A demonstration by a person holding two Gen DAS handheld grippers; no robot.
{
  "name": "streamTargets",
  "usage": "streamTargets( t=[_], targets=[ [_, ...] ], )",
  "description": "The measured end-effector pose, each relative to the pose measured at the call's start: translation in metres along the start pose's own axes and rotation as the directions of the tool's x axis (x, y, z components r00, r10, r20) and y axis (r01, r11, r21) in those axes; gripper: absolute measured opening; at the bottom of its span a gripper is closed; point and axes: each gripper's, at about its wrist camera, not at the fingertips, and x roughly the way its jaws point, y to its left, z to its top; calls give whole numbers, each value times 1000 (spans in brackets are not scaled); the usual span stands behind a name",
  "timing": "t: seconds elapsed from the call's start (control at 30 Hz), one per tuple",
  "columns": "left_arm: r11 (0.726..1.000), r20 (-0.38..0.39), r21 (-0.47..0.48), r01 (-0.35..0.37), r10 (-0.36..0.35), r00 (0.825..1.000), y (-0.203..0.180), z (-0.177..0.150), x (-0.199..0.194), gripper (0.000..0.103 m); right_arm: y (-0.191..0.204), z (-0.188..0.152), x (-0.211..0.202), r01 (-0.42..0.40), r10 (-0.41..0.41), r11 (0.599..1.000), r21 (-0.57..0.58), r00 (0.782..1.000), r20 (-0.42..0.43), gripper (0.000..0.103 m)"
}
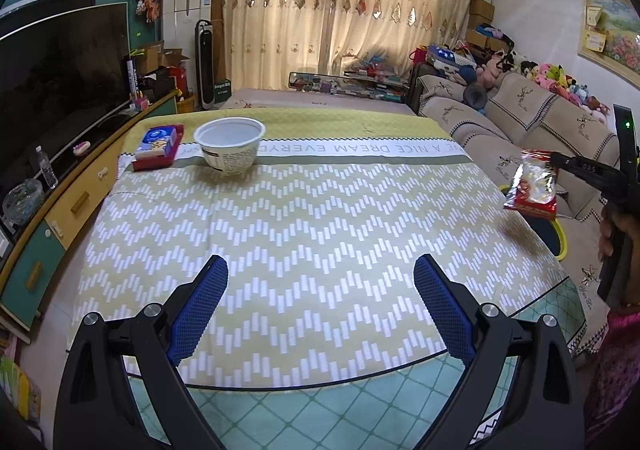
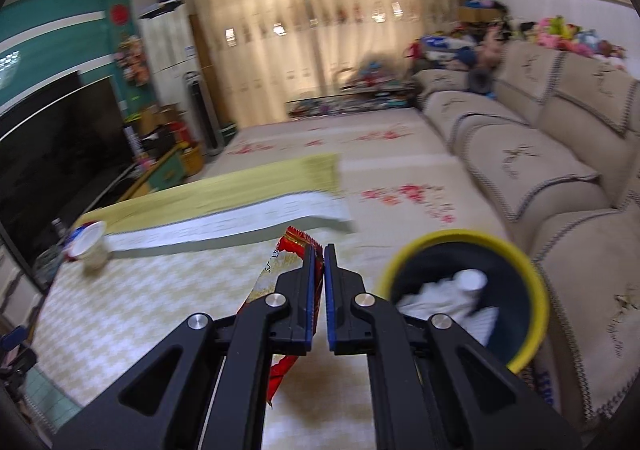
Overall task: Collect trash
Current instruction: 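Carry the red snack bag over the bin and open the right gripper, then reach the left gripper to the white bowl rim and grasp it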
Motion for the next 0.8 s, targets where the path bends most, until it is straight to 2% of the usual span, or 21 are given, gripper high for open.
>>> streamTargets(
  t=[0.2,0.53,0.57,0.6,0.67,0.8],
  targets=[
    [1000,-14,14,12,-12,1000,-16,4,12,93,-55,3,15,132,-132,990,46,991,3,5],
    [999,-42,51,15,-13,999,-39,13,29,93,-119,-8,61,262,-255,960,98,964,-78,5],
    [999,-46,52,16,-14,999,-40,14,31,93,-122,-9,66,282,-275,954,98,958,-85,8],
    [998,-48,53,18,-16,999,-40,15,32,93,-126,-12,71,308,-299,947,95,950,-94,19],
    [998,-51,57,18,-15,999,-42,18,36,93,-130,-15,74,326,-317,940,102,944,-94,34],
    [998,-42,67,0,3,999,-39,26,43,93,-132,-20,71,333,-325,938,101,942,-83,35]
  ],
)
